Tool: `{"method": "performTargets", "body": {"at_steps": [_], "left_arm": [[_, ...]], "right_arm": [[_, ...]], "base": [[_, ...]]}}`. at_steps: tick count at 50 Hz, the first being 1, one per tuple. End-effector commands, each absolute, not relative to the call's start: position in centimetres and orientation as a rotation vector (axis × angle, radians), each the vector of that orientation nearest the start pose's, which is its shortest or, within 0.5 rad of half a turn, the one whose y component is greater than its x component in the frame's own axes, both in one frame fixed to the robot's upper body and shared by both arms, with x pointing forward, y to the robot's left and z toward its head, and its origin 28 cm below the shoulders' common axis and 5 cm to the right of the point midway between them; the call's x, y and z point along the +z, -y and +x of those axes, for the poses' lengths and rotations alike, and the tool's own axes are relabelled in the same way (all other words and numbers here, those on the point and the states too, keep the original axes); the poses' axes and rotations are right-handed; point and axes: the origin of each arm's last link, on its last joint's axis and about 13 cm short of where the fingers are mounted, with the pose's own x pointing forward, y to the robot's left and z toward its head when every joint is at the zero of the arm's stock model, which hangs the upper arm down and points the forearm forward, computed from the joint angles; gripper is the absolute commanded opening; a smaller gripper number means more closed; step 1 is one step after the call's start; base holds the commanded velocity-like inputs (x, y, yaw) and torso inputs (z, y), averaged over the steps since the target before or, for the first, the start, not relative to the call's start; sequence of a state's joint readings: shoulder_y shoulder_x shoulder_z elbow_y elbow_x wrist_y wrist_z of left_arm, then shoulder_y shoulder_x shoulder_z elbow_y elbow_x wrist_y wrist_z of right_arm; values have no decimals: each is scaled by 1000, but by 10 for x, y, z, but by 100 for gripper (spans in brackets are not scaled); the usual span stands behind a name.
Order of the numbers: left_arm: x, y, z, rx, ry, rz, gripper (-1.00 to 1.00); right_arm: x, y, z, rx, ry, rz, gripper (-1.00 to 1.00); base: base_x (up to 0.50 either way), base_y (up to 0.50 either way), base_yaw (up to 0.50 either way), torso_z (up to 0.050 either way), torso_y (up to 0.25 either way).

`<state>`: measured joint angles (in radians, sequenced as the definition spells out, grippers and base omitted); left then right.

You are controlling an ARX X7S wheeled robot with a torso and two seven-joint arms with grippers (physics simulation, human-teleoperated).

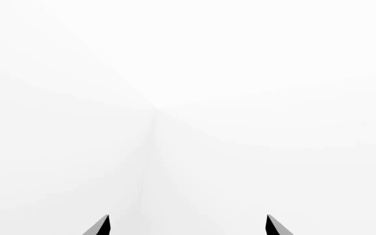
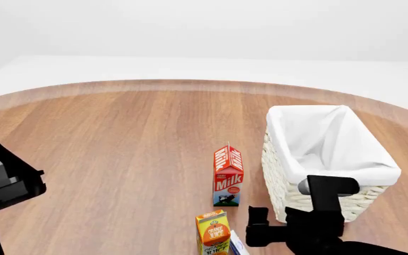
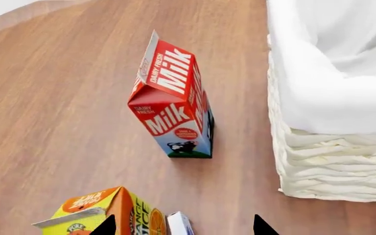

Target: Pick up the cream cheese box and the butter, and put them in the basket.

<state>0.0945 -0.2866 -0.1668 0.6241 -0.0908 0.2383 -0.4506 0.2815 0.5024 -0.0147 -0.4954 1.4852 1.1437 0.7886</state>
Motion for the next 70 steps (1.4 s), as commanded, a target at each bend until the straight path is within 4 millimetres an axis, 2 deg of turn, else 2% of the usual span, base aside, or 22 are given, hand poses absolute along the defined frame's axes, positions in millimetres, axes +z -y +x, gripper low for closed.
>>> {"method": "performTargets", "body": {"at_steps": [1, 18, 26, 48, 60, 70], "left_arm": [[154, -271, 172, 433, 828, 76, 100], [155, -271, 173, 430, 825, 75, 100], [155, -271, 172, 432, 826, 75, 100], [153, -271, 173, 427, 822, 76, 100], [152, -270, 173, 425, 817, 76, 100], [152, -270, 173, 424, 816, 75, 100]], "right_arm": [[136, 128, 189, 176, -597, 228, 100], [128, 144, 187, 98, -605, 255, 100], [116, 144, 186, 88, -647, 245, 100], [103, 147, 187, 55, -676, 215, 100], [92, 147, 186, 54, -703, 176, 100], [87, 148, 185, 76, -719, 43, 100]], "base": [[0, 0, 0, 0, 0], [0, 0, 0, 0, 0], [0, 0, 0, 0, 0], [0, 0, 0, 0, 0], [0, 0, 0, 0, 0], [0, 0, 0, 0, 0]]}}
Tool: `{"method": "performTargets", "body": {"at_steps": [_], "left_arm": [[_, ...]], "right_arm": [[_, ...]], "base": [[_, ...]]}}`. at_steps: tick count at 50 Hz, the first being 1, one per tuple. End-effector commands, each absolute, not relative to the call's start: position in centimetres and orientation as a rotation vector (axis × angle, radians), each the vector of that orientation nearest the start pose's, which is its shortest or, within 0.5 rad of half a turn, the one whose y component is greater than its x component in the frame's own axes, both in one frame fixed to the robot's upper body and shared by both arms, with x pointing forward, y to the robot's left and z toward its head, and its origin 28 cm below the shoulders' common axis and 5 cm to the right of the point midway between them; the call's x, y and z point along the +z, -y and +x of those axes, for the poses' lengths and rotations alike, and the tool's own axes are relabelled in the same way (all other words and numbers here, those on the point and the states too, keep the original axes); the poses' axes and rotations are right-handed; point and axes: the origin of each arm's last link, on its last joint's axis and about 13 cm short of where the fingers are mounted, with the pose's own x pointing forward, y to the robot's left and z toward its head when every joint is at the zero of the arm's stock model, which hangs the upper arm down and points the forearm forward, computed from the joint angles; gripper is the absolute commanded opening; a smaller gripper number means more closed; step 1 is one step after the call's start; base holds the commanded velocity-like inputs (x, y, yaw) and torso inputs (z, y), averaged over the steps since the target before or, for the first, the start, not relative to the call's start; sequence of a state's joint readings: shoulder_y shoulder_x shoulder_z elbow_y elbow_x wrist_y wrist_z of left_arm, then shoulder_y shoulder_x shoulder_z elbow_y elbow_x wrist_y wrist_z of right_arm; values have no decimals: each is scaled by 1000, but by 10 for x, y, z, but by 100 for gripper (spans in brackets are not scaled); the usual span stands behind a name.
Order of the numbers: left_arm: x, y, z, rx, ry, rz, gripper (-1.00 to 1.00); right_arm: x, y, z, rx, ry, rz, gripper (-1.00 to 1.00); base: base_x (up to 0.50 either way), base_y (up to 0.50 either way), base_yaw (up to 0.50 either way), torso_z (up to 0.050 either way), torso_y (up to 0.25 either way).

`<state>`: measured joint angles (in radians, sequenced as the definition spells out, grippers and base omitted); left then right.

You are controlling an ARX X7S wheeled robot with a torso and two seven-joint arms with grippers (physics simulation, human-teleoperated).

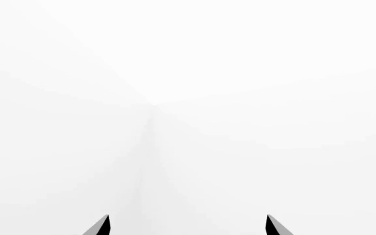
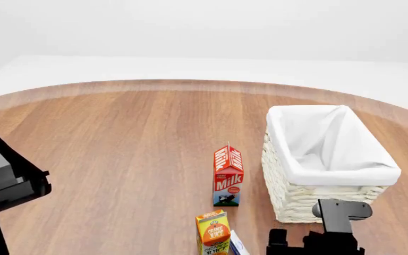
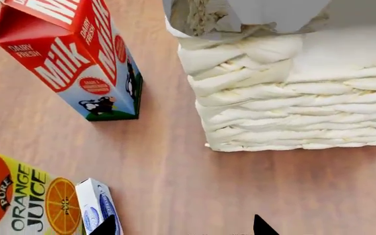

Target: Pick up the cream cheese box and the butter, and put them in the basket.

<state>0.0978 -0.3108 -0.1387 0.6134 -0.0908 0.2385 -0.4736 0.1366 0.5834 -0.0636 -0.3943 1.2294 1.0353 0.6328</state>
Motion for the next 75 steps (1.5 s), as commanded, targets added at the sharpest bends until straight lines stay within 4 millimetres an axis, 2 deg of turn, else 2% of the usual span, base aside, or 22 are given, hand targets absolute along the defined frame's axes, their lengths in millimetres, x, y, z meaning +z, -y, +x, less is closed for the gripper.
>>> {"method": "performTargets", "body": {"at_steps": [1, 22, 38, 50, 59, 75], "left_arm": [[152, -270, 173, 424, 817, 75, 100], [151, -270, 173, 423, 814, 74, 100], [150, -270, 174, 421, 808, 73, 100], [150, -270, 174, 423, 805, 71, 100], [148, -270, 175, 421, 800, 72, 100], [147, -270, 175, 419, 797, 72, 100]], "right_arm": [[87, 149, 184, 76, -721, 41, 100], [76, 147, 178, 137, -753, -89, 100], [82, 138, 177, 233, -706, -141, 100], [77, 133, 179, 262, -715, -145, 100], [76, 131, 189, 268, -713, -145, 100], [68, 122, 188, 317, -743, -183, 100]], "base": [[0, 0, 0, 0, 0], [0, 0, 0, 0, 0], [0, 0, 0, 0, 0], [0, 0, 0, 0, 0], [0, 0, 0, 0, 0], [0, 0, 0, 0, 0]]}}
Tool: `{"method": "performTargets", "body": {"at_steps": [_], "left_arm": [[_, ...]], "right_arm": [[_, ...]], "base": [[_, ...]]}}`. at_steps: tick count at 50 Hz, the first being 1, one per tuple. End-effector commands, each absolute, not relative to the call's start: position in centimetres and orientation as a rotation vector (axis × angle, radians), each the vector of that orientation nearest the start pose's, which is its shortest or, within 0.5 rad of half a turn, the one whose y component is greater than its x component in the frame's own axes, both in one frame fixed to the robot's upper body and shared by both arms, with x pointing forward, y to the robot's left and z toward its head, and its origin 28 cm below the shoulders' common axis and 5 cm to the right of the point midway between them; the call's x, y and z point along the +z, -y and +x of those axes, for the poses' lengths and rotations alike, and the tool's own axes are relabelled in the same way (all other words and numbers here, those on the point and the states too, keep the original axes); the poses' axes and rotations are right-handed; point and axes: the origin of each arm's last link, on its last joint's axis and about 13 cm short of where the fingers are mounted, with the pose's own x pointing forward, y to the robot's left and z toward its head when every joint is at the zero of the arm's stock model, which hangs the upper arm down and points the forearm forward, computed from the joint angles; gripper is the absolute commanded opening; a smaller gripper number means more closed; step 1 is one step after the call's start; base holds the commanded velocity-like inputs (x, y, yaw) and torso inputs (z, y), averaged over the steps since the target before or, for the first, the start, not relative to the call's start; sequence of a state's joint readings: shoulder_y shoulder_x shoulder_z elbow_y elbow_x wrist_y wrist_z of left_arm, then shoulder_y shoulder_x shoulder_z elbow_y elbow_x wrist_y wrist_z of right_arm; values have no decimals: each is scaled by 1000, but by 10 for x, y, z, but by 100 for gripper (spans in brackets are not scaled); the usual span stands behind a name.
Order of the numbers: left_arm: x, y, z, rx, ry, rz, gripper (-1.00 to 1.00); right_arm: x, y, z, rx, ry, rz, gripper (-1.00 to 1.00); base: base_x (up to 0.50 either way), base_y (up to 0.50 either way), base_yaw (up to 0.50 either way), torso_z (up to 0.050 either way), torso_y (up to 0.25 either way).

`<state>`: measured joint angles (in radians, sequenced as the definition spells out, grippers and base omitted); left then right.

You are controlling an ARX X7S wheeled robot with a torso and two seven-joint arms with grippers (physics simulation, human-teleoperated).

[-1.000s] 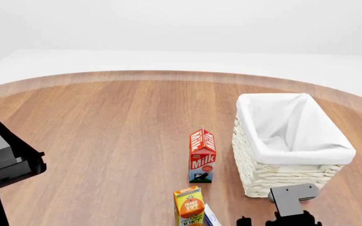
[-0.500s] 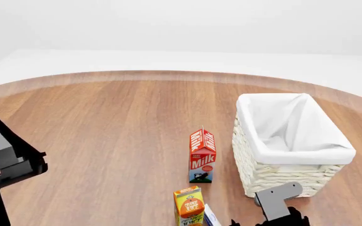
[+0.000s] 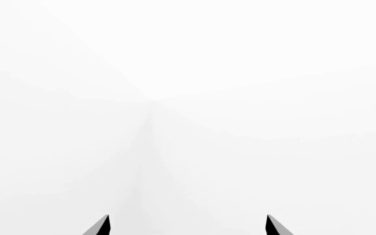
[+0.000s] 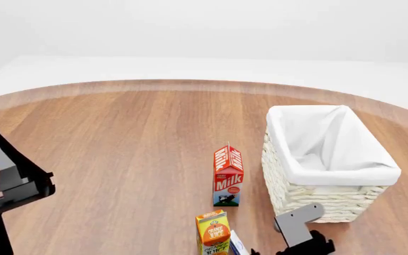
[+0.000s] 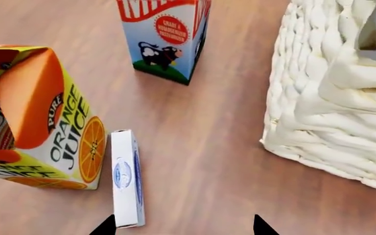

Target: Pick up the cream cheese box and the butter, and put them in the basket.

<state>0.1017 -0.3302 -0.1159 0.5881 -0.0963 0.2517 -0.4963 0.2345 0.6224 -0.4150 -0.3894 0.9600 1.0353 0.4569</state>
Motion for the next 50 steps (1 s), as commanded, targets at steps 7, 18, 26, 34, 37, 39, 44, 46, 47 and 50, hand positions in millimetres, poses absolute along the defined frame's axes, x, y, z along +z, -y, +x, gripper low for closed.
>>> {"method": "performTargets", "body": {"at_steps": [7, 18, 26, 34, 37, 39, 44, 46, 47, 50], "left_arm": [[147, -270, 175, 420, 797, 72, 100], [146, -270, 176, 422, 797, 70, 100], [145, -270, 176, 420, 795, 71, 100], [145, -270, 175, 420, 795, 71, 100], [145, -270, 175, 420, 794, 71, 100], [145, -270, 175, 418, 792, 71, 100], [145, -270, 175, 418, 793, 71, 100], [145, -270, 176, 418, 793, 71, 100], [144, -270, 176, 419, 792, 71, 100], [144, -270, 176, 418, 792, 71, 100]], "right_arm": [[67, 121, 191, 325, -743, -194, 100], [66, 116, 193, 356, -738, -211, 100], [65, 114, 196, 361, -739, -219, 100], [59, 111, 198, 366, -753, -222, 100], [58, 111, 200, 366, -753, -222, 100], [57, 111, 202, 367, -752, -229, 100], [55, 109, 205, 368, -744, -238, 100], [54, 109, 206, 362, -745, -231, 100], [53, 109, 207, 363, -742, -236, 100], [53, 108, 206, 365, -744, -240, 100]], "base": [[0, 0, 0, 0, 0], [0, 0, 0, 0, 0], [0, 0, 0, 0, 0], [0, 0, 0, 0, 0], [0, 0, 0, 0, 0], [0, 0, 0, 0, 0], [0, 0, 0, 0, 0], [0, 0, 0, 0, 0], [0, 0, 0, 0, 0], [0, 0, 0, 0, 0]]}}
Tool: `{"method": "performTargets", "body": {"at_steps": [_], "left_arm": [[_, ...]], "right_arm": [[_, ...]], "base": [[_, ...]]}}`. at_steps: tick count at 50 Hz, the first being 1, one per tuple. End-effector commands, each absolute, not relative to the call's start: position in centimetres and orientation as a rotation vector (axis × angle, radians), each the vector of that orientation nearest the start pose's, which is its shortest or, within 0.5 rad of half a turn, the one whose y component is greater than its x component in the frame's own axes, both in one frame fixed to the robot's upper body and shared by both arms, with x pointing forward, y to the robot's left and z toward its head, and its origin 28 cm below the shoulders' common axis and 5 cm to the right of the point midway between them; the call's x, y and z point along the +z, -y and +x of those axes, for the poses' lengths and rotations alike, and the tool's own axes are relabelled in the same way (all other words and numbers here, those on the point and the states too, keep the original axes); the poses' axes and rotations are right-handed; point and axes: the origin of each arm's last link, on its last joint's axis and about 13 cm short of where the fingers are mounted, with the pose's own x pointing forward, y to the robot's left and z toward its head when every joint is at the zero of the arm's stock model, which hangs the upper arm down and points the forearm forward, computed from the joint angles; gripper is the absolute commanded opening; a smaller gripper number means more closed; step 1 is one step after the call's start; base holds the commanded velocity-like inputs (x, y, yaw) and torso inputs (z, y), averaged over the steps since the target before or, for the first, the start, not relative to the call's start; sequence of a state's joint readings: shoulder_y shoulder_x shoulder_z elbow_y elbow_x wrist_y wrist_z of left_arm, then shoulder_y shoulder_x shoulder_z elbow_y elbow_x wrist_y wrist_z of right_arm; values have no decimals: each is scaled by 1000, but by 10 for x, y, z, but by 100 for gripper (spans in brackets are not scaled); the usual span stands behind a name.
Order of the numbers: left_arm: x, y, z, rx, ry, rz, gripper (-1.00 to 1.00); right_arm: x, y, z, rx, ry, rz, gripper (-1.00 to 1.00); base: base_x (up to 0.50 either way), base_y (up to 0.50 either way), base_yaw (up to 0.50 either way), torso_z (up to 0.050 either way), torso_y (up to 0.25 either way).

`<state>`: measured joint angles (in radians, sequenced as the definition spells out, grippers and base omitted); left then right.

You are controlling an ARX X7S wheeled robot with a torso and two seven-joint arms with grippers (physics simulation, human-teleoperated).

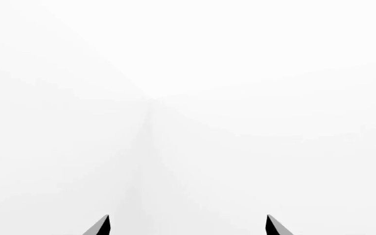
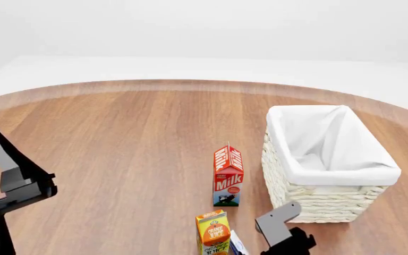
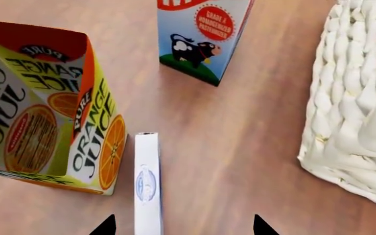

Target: Pick up the cream cheese box and the butter, and put them in the basket.

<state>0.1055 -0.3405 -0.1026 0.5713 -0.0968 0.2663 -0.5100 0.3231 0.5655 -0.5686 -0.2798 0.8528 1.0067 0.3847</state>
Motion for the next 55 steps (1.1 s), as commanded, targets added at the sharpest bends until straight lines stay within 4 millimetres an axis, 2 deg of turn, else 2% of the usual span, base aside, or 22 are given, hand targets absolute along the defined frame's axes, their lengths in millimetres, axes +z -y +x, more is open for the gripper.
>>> {"method": "performTargets", "body": {"at_steps": [1, 20, 29, 55], "left_arm": [[144, -270, 176, 418, 792, 71, 100], [143, -269, 178, 414, 784, 66, 100], [143, -269, 178, 412, 782, 64, 100], [140, -269, 179, 412, 772, 67, 100]], "right_arm": [[53, 108, 206, 367, -745, -241, 100], [39, 102, 201, 401, -793, -269, 100], [37, 102, 208, 395, -787, -273, 100], [24, 96, 208, 417, -810, -257, 100]], "base": [[0, 0, 0, 0, 0], [0, 0, 0, 0, 0], [0, 0, 0, 0, 0], [0, 0, 0, 0, 0]]}}
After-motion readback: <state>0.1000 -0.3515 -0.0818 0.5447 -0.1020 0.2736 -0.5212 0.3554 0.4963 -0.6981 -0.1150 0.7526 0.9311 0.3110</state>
